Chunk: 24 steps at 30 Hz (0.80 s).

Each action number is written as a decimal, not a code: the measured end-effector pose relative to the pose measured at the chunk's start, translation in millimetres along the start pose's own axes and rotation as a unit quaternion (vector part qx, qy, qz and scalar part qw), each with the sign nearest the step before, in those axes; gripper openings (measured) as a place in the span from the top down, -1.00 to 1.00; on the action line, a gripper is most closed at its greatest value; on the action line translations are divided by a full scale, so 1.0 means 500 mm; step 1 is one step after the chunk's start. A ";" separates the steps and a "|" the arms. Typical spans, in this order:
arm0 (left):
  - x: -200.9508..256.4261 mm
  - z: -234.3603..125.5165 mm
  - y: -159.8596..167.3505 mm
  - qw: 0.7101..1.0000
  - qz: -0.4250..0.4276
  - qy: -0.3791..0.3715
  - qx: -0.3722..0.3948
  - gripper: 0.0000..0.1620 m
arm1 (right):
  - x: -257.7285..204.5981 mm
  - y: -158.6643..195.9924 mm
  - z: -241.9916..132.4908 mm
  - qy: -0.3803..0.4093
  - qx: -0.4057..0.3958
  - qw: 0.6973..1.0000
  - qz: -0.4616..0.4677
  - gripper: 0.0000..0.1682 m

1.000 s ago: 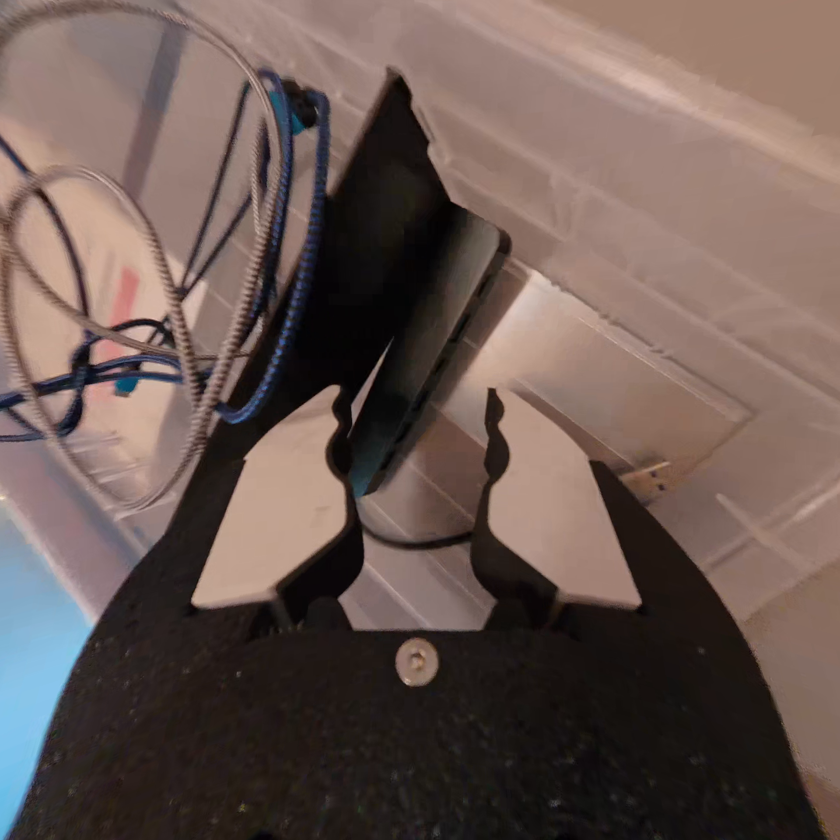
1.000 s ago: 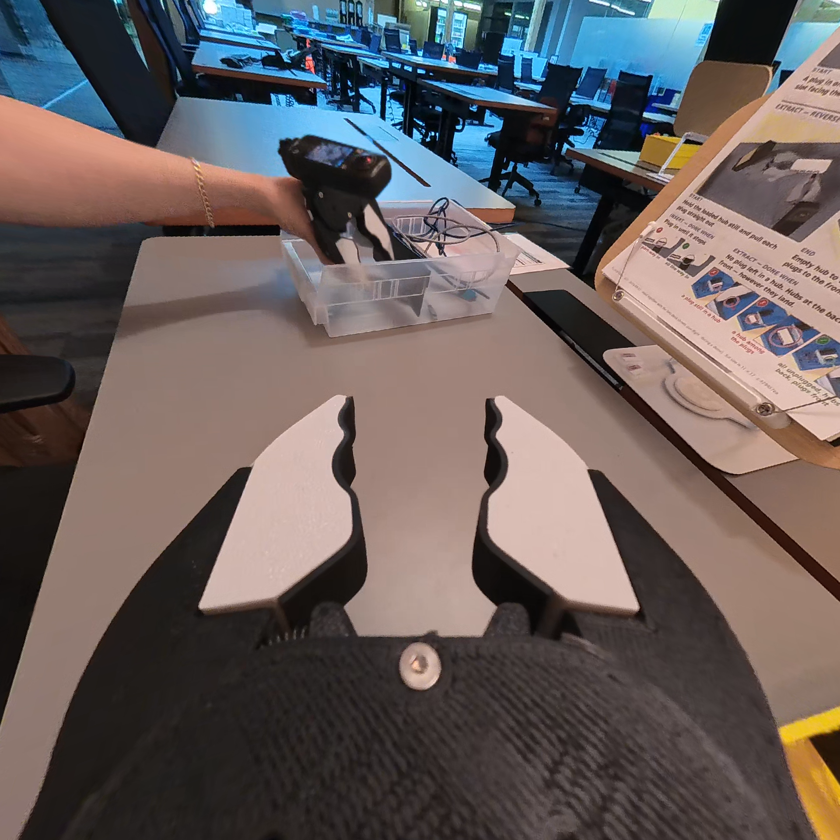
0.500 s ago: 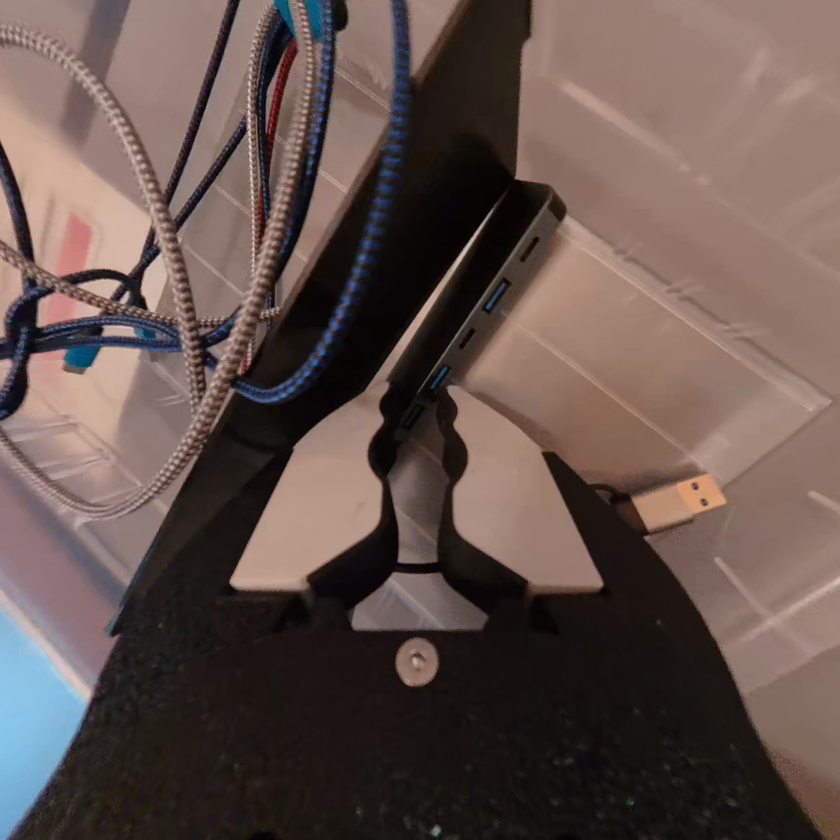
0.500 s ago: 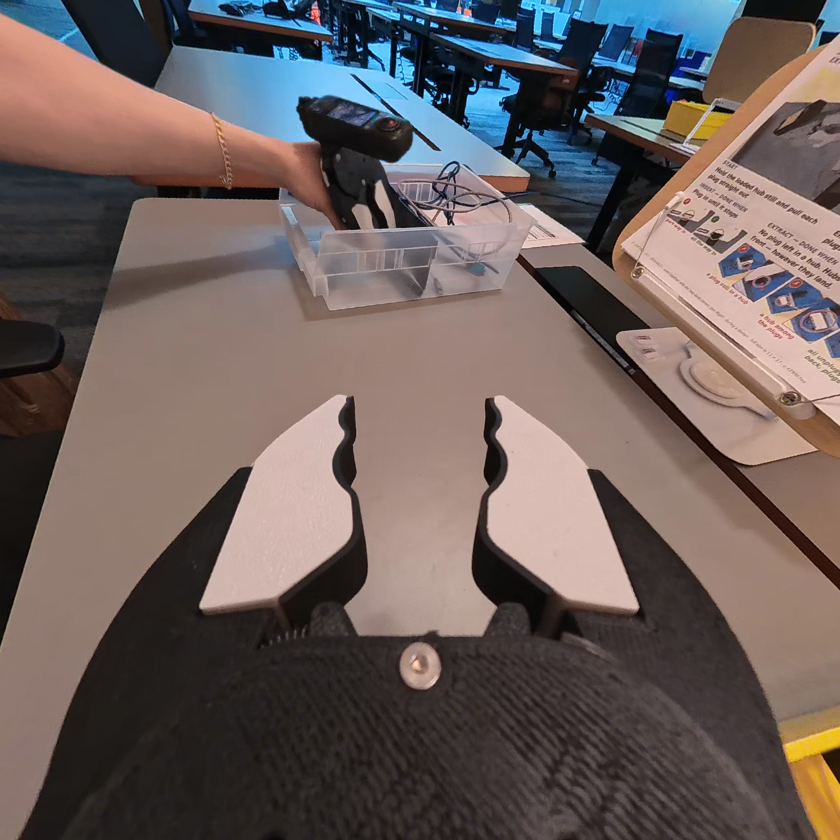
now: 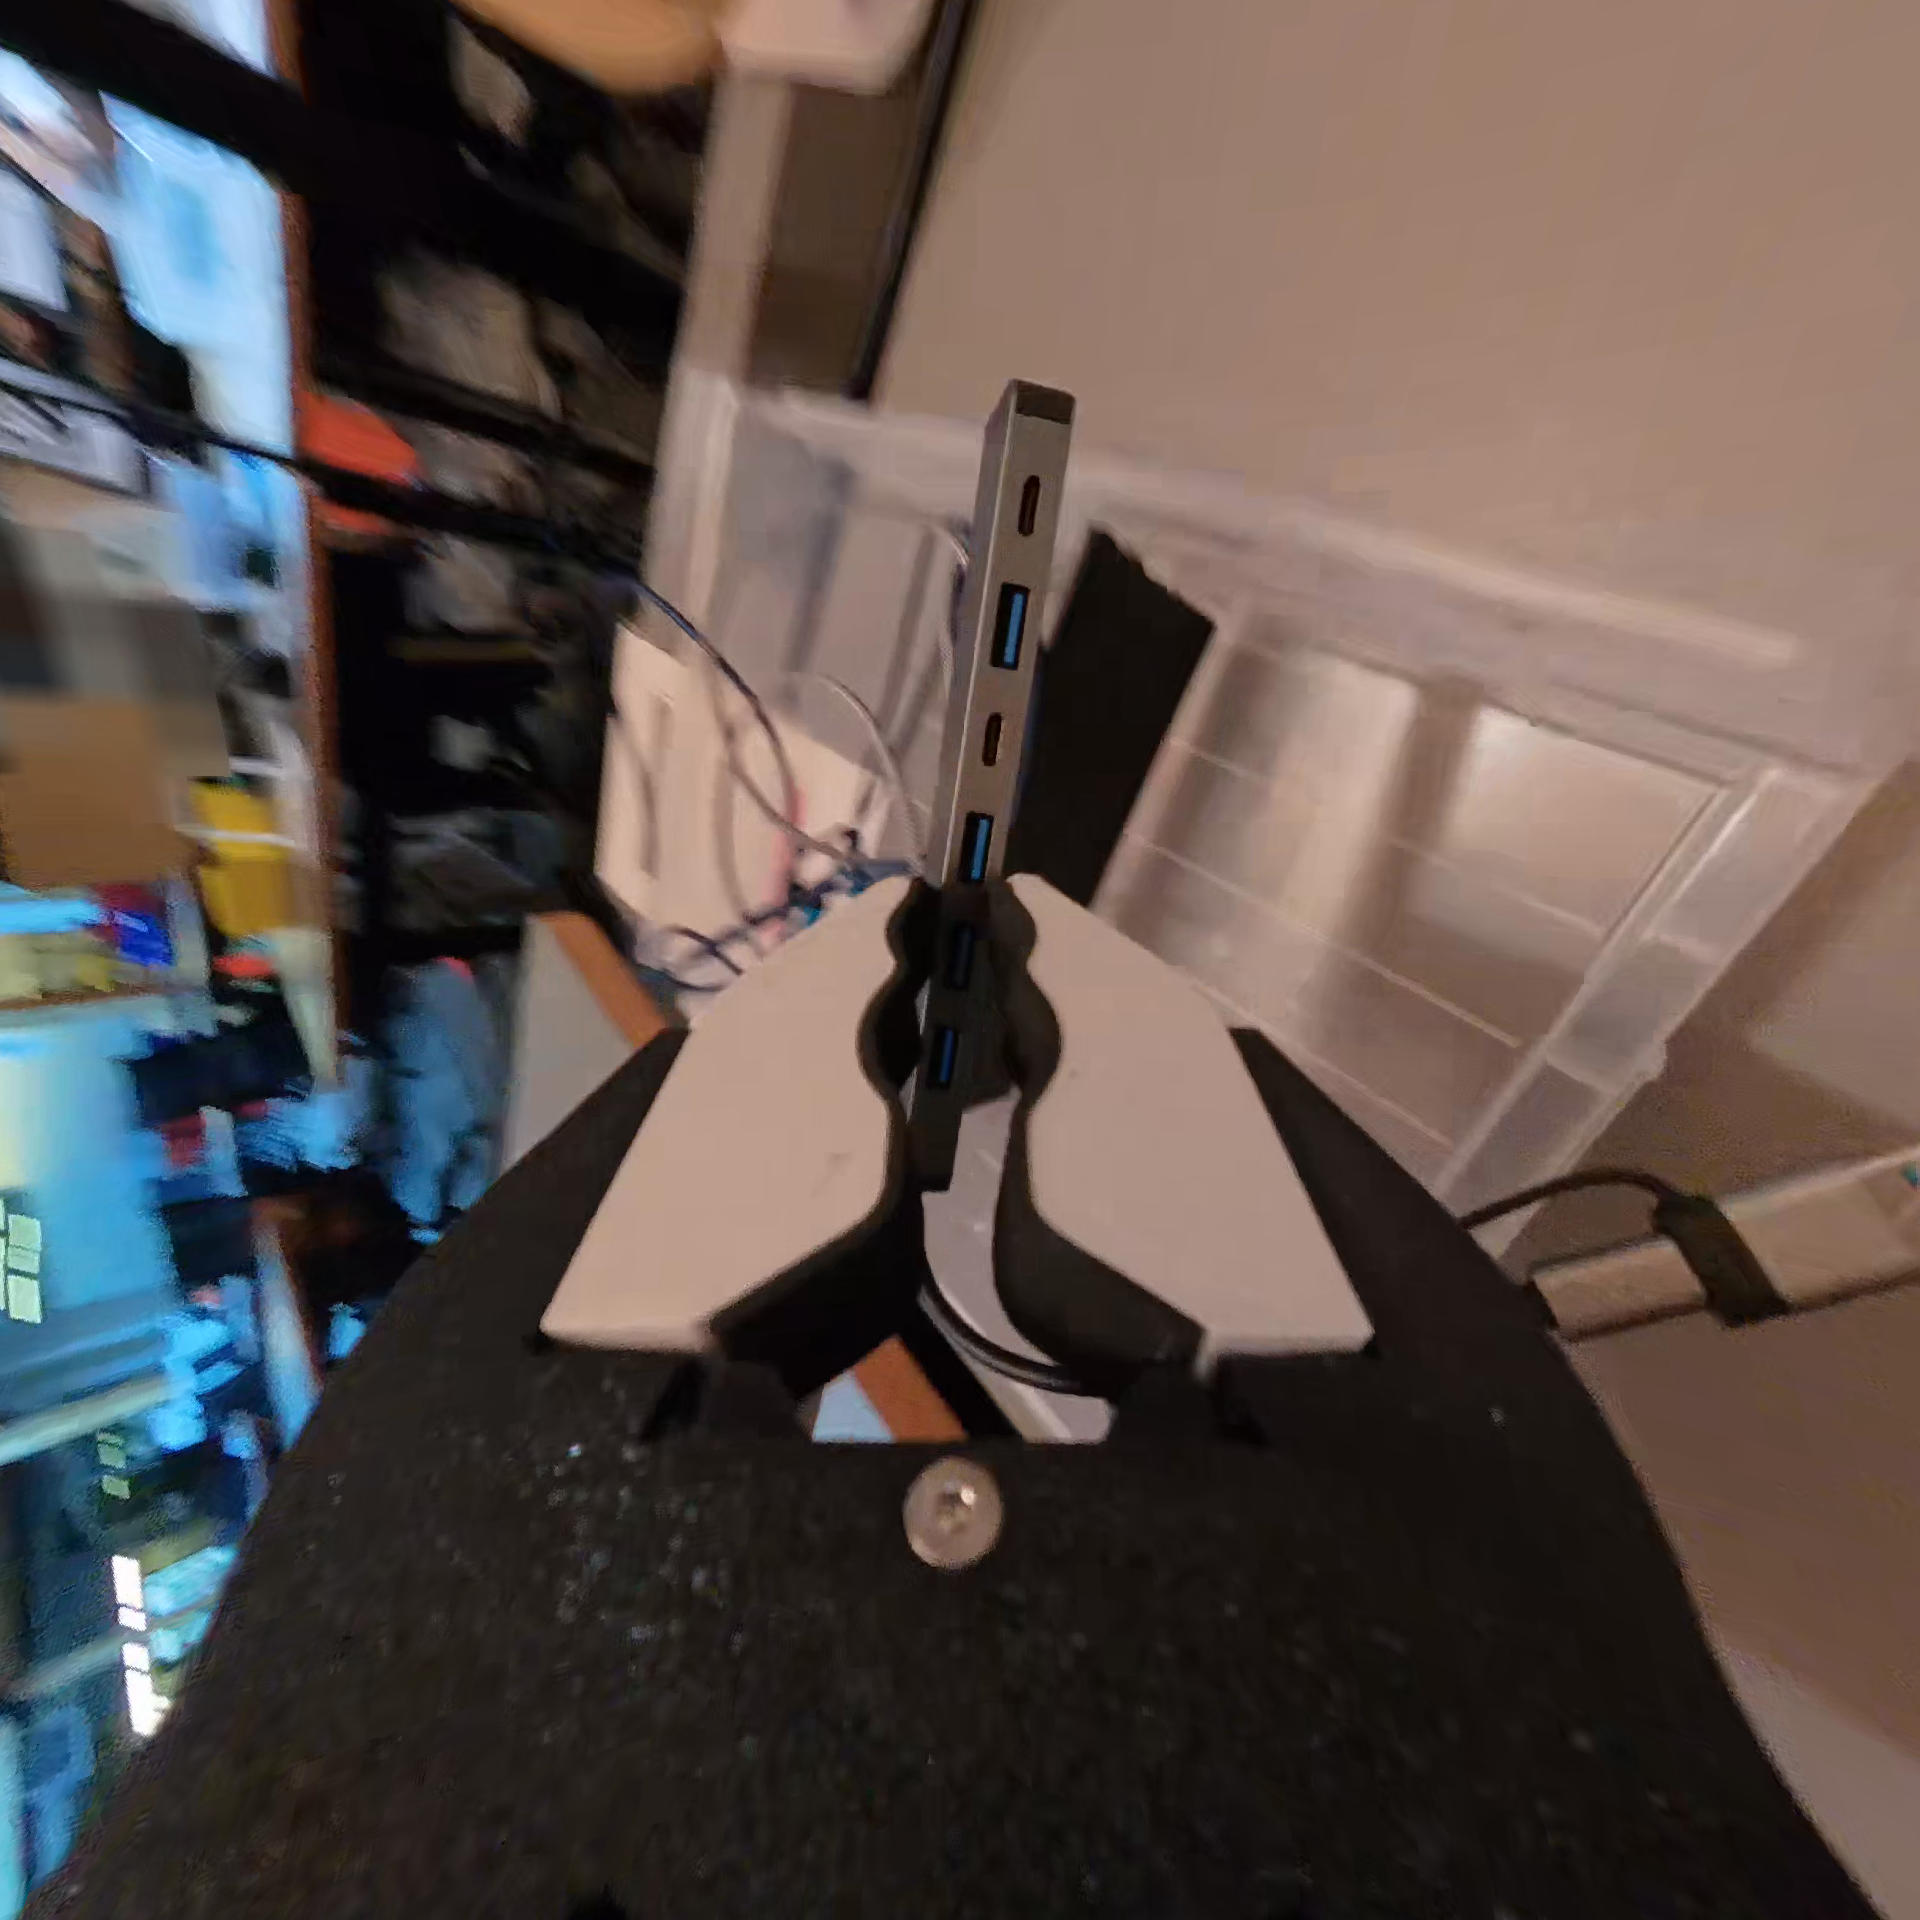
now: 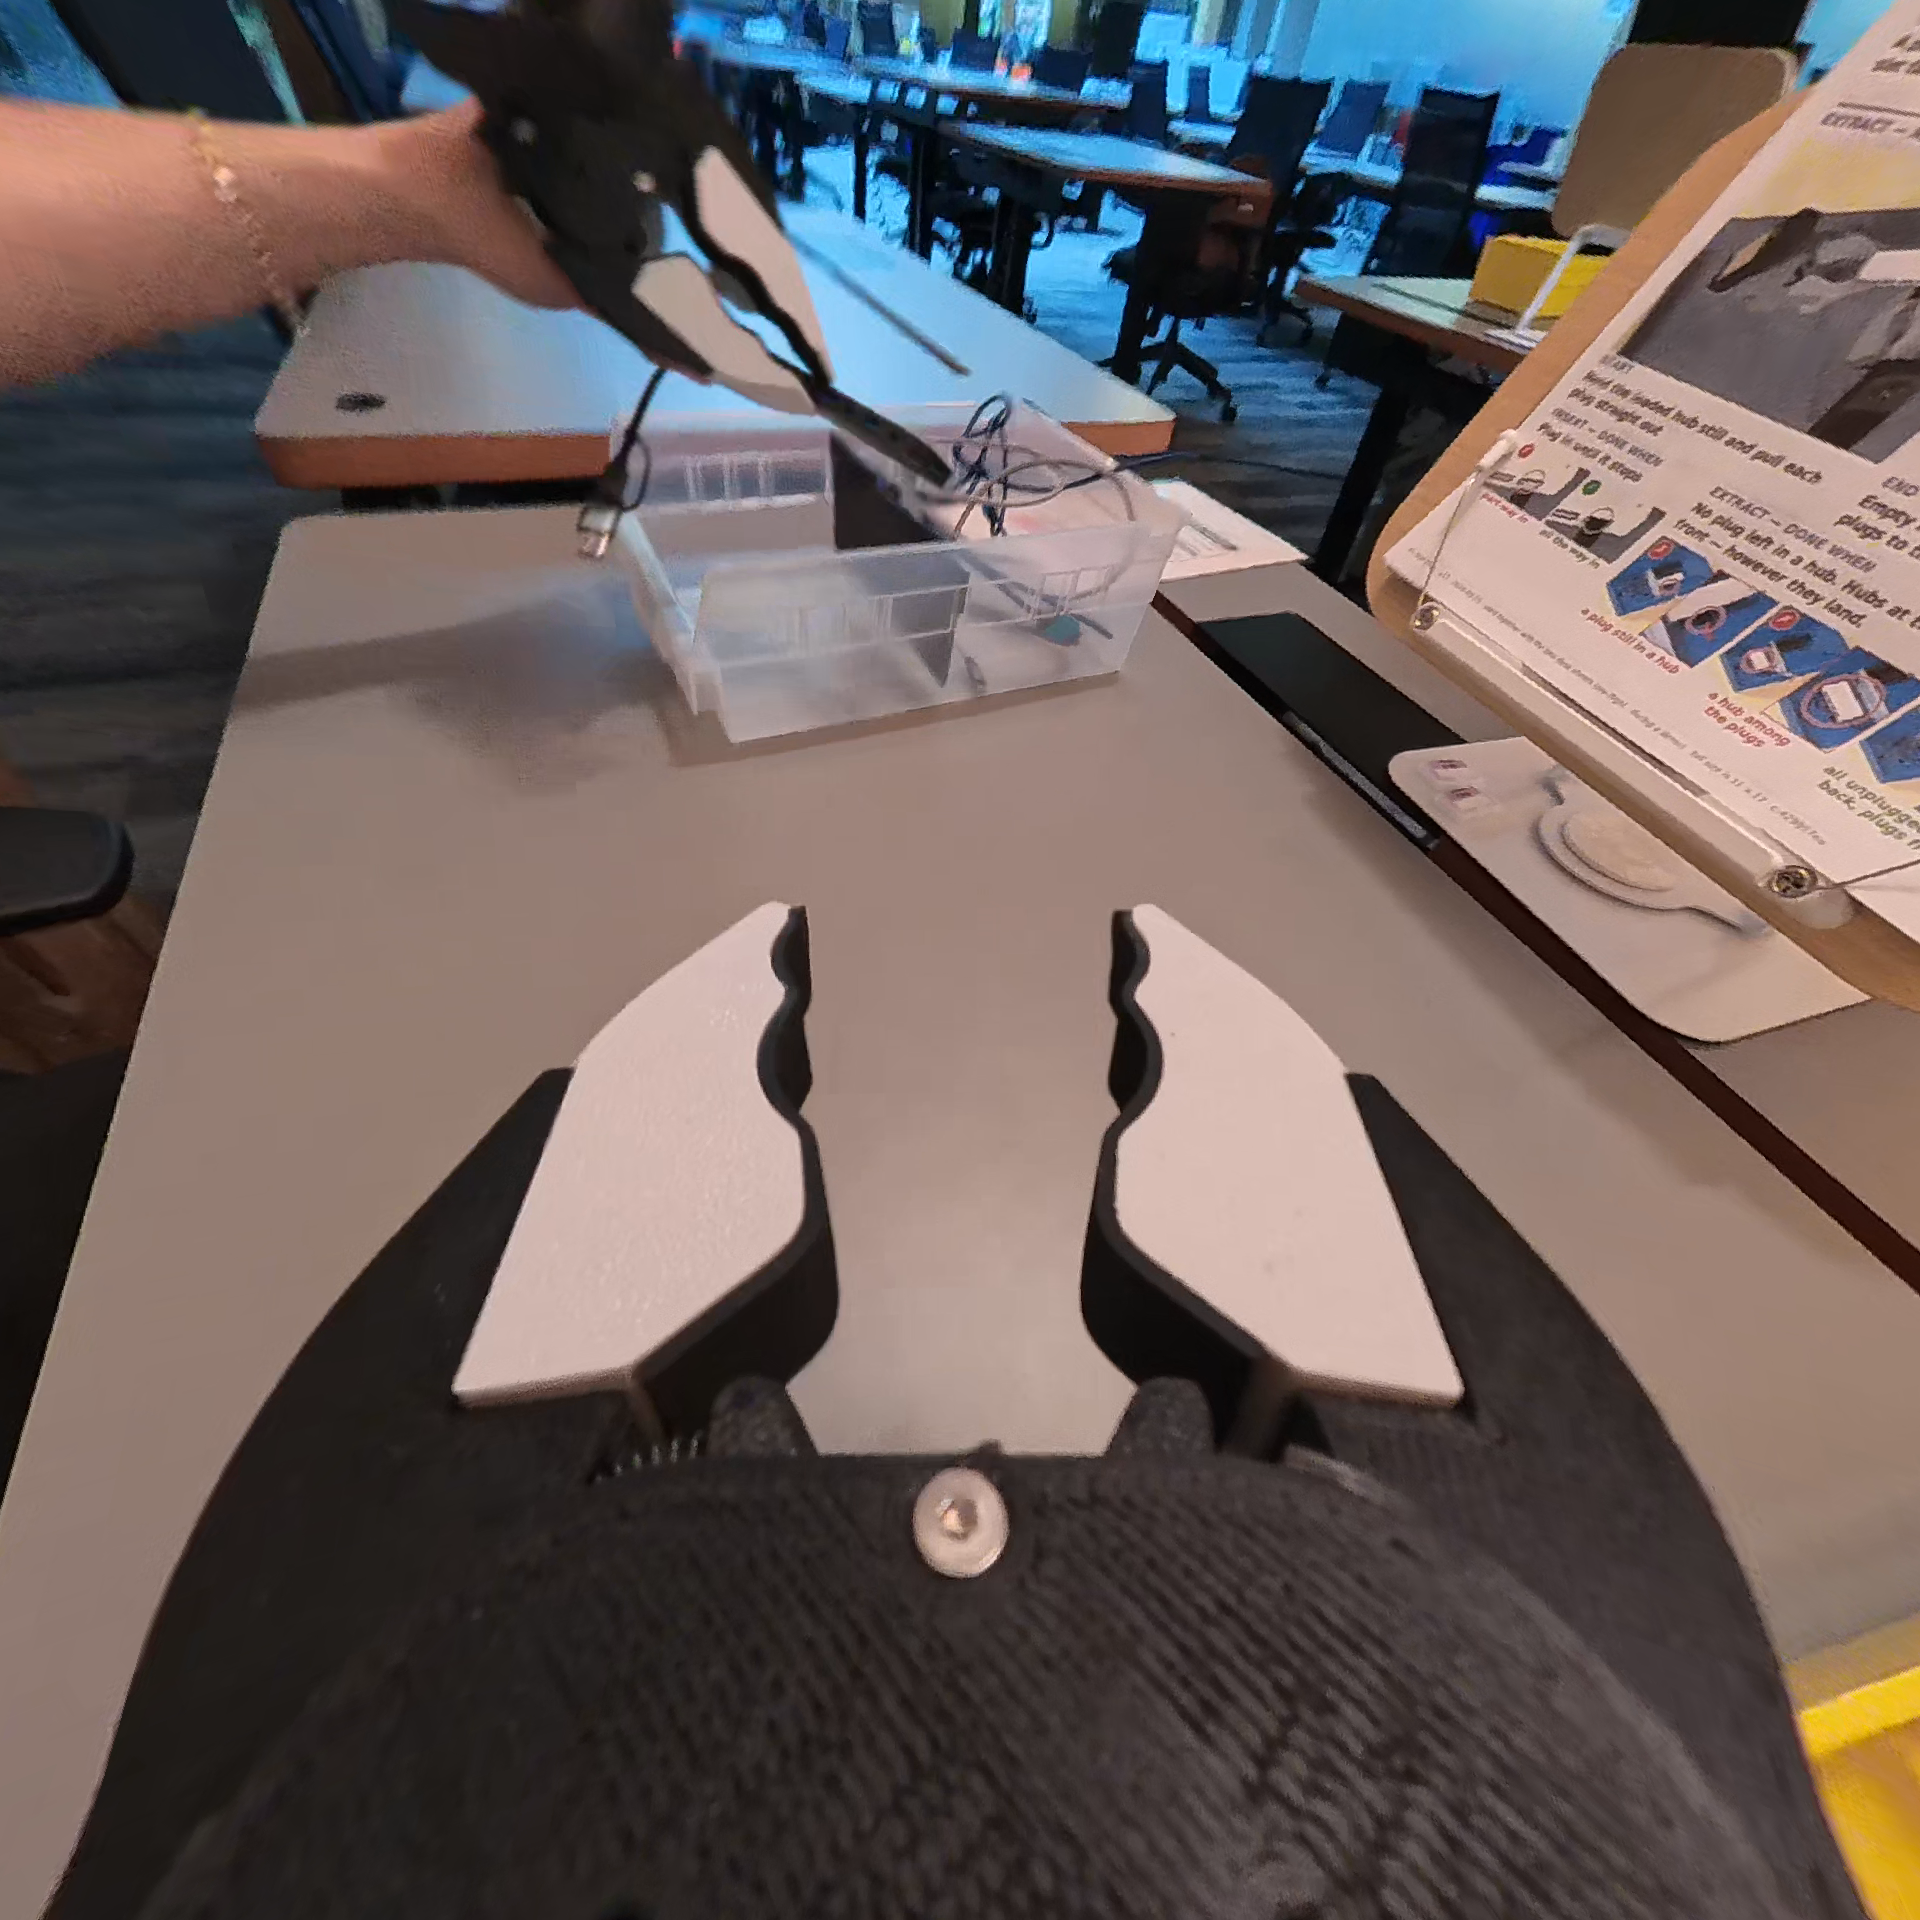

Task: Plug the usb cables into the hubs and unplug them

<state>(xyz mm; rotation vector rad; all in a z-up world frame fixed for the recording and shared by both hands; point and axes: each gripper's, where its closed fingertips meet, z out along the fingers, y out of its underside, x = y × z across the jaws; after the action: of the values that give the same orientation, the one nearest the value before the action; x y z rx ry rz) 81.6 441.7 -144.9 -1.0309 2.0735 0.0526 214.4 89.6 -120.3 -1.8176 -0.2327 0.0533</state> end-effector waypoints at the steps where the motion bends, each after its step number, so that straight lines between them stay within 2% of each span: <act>1: -0.013 -0.032 -0.031 0.999 0.021 -0.022 0.022 0.87 | 0.005 -0.009 0.001 0.004 0.015 1.000 0.018 0.32; 4: -0.009 -0.121 -0.150 0.986 0.119 -0.074 0.093 0.87 | 0.002 -0.044 0.003 -0.010 0.073 0.995 0.070 0.20; 7: 0.057 -0.185 -0.280 0.956 0.230 -0.088 0.157 0.87 | -0.033 -0.081 0.005 -0.054 0.118 0.988 0.083 0.11; 10: 0.150 -0.210 -0.381 0.920 0.322 -0.080 0.207 0.88 | -0.074 -0.105 0.010 -0.097 0.133 0.981 0.104 0.10; 12: 0.198 -0.212 -0.430 0.900 0.361 -0.085 0.229 0.88 | -0.095 -0.101 0.024 -0.109 0.113 0.982 0.105 0.10; 16: 0.251 -0.204 -0.499 0.881 0.383 -0.099 0.259 0.88 | -0.110 -0.061 0.065 -0.077 0.045 0.994 0.058 0.16; 20: 0.252 -0.196 -0.534 0.888 0.352 -0.116 0.272 0.88 | -0.094 -0.055 0.085 -0.036 0.044 0.997 0.045 0.57; 24: 0.245 -0.189 -0.539 0.902 0.302 -0.113 0.286 0.86 | -0.078 -0.058 0.084 -0.006 0.039 0.999 0.004 0.58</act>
<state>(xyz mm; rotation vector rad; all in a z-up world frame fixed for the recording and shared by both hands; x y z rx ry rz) 163.6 148.0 -84.7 -0.0075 1.9386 -0.1142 165.8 129.3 -106.4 -1.7410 -0.2280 0.0785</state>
